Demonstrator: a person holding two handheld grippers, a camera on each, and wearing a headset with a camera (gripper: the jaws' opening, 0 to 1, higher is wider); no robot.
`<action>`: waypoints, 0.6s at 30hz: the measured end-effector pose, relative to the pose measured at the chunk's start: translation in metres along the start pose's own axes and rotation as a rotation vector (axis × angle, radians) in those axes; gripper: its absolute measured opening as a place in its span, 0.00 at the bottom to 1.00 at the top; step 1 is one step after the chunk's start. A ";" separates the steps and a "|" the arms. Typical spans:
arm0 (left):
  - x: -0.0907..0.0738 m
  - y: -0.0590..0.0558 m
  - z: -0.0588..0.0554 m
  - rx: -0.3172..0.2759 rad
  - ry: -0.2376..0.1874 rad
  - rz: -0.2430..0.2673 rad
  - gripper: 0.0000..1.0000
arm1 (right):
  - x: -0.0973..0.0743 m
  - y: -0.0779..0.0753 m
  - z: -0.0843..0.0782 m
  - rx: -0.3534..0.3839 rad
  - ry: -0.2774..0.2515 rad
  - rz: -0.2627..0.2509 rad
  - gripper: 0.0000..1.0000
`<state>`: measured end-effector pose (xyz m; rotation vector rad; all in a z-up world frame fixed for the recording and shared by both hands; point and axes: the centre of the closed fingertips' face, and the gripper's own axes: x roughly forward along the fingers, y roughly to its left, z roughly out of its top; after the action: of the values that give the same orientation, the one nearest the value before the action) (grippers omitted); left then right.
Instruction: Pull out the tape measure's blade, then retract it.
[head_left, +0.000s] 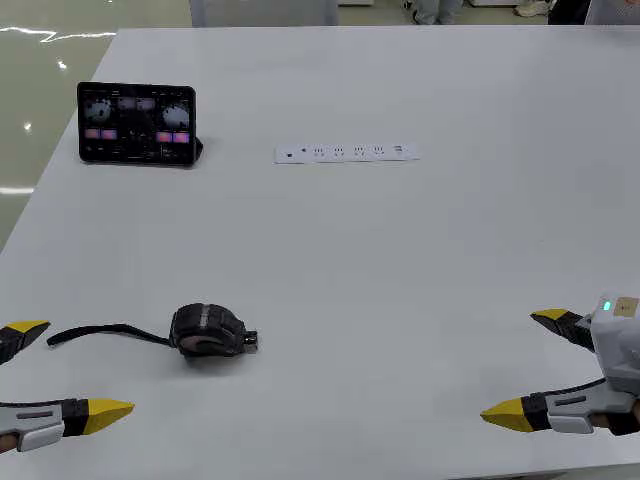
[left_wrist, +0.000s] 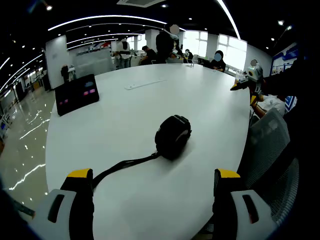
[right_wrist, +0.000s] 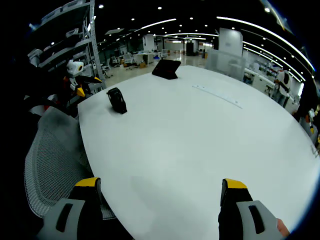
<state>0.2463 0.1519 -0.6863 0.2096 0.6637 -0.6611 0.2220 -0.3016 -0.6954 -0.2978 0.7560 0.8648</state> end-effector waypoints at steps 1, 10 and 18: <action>0.000 0.000 0.000 0.002 -0.001 -0.001 0.99 | 0.000 0.000 0.000 0.001 0.001 -0.001 0.99; 0.000 0.001 0.001 0.001 0.001 -0.012 0.99 | -0.003 0.000 -0.004 0.006 0.013 -0.010 0.99; 0.003 -0.003 0.000 0.018 0.011 -0.035 0.99 | -0.003 -0.002 -0.005 0.002 0.017 -0.020 0.99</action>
<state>0.2461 0.1486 -0.6881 0.2187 0.6736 -0.6999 0.2204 -0.3073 -0.6970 -0.3104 0.7688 0.8435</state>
